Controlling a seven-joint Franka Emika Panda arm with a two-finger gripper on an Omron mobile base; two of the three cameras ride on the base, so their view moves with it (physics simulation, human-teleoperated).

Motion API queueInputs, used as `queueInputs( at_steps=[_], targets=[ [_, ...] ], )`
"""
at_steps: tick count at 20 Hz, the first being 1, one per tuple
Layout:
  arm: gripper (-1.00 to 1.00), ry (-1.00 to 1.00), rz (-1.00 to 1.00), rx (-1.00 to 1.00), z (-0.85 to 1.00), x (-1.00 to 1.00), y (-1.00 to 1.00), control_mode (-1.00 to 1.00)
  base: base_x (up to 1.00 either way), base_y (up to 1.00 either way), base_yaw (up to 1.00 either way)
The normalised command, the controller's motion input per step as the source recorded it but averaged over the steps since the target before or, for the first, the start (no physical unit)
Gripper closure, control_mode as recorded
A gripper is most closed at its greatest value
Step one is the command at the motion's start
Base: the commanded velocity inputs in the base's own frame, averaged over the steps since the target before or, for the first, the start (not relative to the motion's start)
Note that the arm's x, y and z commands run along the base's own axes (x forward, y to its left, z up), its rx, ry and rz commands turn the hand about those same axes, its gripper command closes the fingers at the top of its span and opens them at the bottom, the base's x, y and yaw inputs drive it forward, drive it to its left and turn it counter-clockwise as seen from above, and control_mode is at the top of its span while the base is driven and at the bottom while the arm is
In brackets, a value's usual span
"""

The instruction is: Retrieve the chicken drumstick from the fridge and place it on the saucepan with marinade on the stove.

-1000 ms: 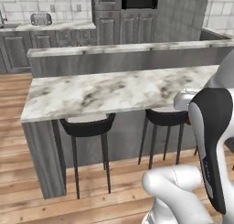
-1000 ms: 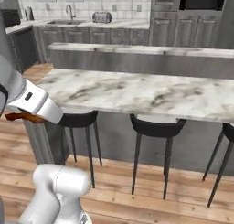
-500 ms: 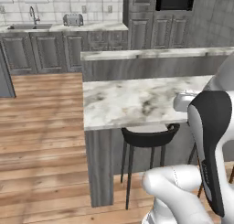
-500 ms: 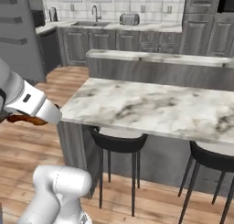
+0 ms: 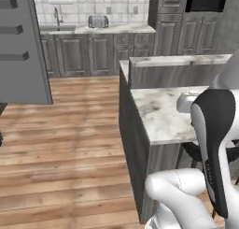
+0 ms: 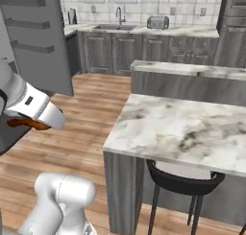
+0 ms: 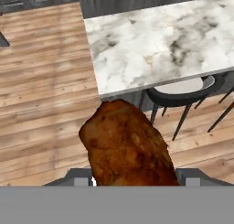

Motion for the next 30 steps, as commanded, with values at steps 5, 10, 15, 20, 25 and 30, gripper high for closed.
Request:
queueInputs(
  at_steps=[5, 10, 15, 20, 25, 30],
  targets=[
    [1.0, 0.0, 0.0, 0.0, 0.0, 0.0, 0.0, 1.0, 0.68, 0.98, -0.11],
    [1.0, 0.0, 0.0, 0.0, 0.0, 0.0, 0.0, 1.0, 0.62, 1.0, -0.02],
    [1.0, 0.0, 0.0, 0.0, 0.0, 0.0, 0.0, 1.0, 0.98, 0.16, -0.01],
    [1.0, 0.0, 0.0, 0.0, 0.0, 0.0, 0.0, 1.0, 1.0, -0.22, 0.0],
    [1.0, 0.0, 0.0, 0.0, 0.0, 0.0, 0.0, 1.0, 1.0, -0.05, 0.0],
    [1.0, 0.0, 0.0, 0.0, 0.0, 0.0, 0.0, 1.0, 1.0, -0.1, 0.0]
  ],
)
